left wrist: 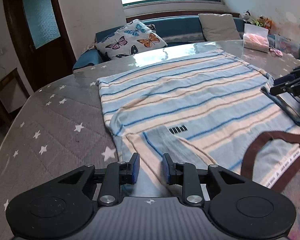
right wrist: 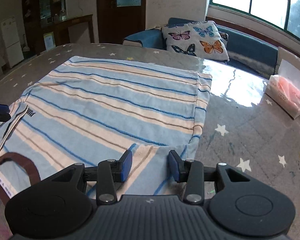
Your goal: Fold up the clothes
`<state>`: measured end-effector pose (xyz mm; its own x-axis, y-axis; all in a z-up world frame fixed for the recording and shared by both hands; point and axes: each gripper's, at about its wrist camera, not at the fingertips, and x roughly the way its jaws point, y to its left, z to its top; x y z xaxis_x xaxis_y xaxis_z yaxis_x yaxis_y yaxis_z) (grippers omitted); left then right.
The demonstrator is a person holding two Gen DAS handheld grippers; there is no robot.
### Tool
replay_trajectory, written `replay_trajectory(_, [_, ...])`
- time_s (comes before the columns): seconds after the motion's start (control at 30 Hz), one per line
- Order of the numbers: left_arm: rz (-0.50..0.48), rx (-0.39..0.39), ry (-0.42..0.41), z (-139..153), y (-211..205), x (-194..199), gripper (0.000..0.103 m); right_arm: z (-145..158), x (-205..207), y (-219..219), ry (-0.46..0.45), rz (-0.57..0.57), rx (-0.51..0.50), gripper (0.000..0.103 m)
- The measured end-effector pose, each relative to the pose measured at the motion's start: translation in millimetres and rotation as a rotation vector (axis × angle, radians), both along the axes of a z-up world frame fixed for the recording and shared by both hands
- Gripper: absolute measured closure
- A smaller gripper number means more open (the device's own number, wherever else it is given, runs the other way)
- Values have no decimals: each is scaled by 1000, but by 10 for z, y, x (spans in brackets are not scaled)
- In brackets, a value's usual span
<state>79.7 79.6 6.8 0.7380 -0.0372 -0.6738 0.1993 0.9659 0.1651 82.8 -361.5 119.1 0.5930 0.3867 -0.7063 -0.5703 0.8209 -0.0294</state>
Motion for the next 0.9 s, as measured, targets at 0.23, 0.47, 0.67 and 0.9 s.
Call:
replay_trajectory(0.23, [-25,22,-4,-10,-57,-180,70,128,-402,-157,-18,57,-44,63])
replay_trajectory(0.47, [-41,19,-3,-40,-81,-360,69,204,-831,-351,41,82,-2,71])
replay_trajectory(0.67, [-48,19,-6,-23,-93,-479,67,135,-1028,-405,65,77,7,71])
replay_trajectory(0.9, [-55,39,-26,9,-115,-561,65,190,-931,-370,8,30,43,78])
